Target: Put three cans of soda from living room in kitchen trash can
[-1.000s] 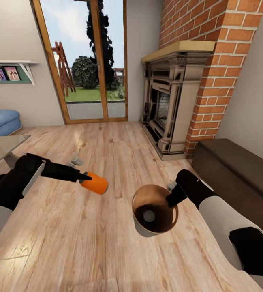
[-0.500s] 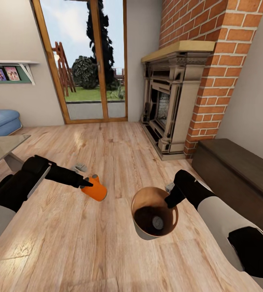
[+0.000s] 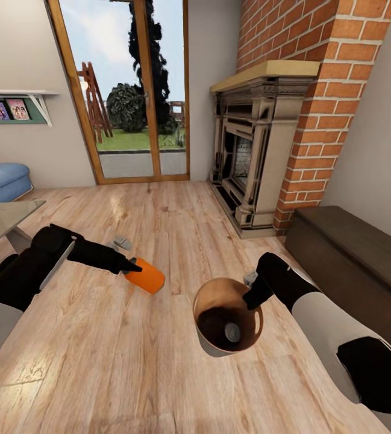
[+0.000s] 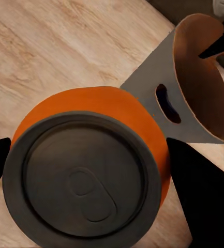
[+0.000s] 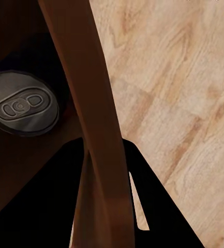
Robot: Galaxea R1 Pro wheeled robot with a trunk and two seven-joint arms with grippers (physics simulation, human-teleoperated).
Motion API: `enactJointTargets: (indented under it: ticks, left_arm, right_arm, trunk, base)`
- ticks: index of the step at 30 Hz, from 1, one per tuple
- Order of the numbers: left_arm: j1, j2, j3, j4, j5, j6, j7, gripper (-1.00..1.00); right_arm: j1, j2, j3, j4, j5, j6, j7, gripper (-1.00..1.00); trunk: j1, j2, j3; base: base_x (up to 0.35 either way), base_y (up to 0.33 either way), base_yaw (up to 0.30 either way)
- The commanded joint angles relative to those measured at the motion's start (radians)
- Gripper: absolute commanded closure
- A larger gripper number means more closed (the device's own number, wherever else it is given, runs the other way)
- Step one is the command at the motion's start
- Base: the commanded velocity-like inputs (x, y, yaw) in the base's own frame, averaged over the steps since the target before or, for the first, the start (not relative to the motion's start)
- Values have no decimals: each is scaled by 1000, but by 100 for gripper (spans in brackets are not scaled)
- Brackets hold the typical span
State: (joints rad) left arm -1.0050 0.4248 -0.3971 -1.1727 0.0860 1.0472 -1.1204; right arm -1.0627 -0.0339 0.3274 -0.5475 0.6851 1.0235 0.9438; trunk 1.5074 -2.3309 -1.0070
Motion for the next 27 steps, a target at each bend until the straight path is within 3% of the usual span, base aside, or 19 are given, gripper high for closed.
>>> enactJointTargets:
  ticks: [1, 6, 10, 12, 13, 15, 18, 21, 27]
  left_arm:
    - [-1, 0, 1, -8, -5, 0, -8, 100]
    - [-7, -13, 4, -39, -4, 0, -43, 100]
    - [-8, -52, 5, -54, -3, 0, -53, 100]
    - [-8, -108, 3, -57, -5, 0, -56, 100]
    - [-8, -123, 2, -57, -5, 0, -56, 100]
    - [-7, -196, -3, -53, -12, 0, -56, 100]
    - [-7, -228, -4, -52, -16, 0, -55, 100]
    - [-7, -246, -5, -51, -17, 0, -55, 100]
    - [-5, -254, -7, -50, -20, 0, -53, 100]
  right_arm:
    - [0, 0, -1, 0, -13, 6, 0, 100]
    - [1, 8, 2, 0, -13, 6, 0, 100]
    - [1, 22, 13, 1, -13, 6, -1, 100]
    - [2, 32, 18, 1, -13, 6, -1, 100]
    - [2, 34, 19, 1, -13, 6, -1, 100]
    - [2, 52, 22, 0, -13, 6, -1, 100]
    - [2, 71, 22, 1, -12, 8, -2, 100]
    - [2, 85, 26, 1, -12, 9, -7, 100]
    - [3, 96, 35, 1, -11, 10, -11, 100]
  trunk:
    - [0, 0, 0]
    - [0, 0, 0]
    - [0, 0, 0]
    - [0, 0, 0]
    - [0, 0, 0]
    - [0, 0, 0]
    - [0, 0, 0]
    - [0, 0, 0]
    - [0, 0, 0]
  base:
    - [0, 0, 0]
    - [0, 0, 0]
    - [0, 0, 0]
    - [0, 0, 0]
    - [0, 0, 0]
    - [0, 0, 0]
    - [0, 0, 0]
    - [0, 0, 0]
    - [0, 0, 0]
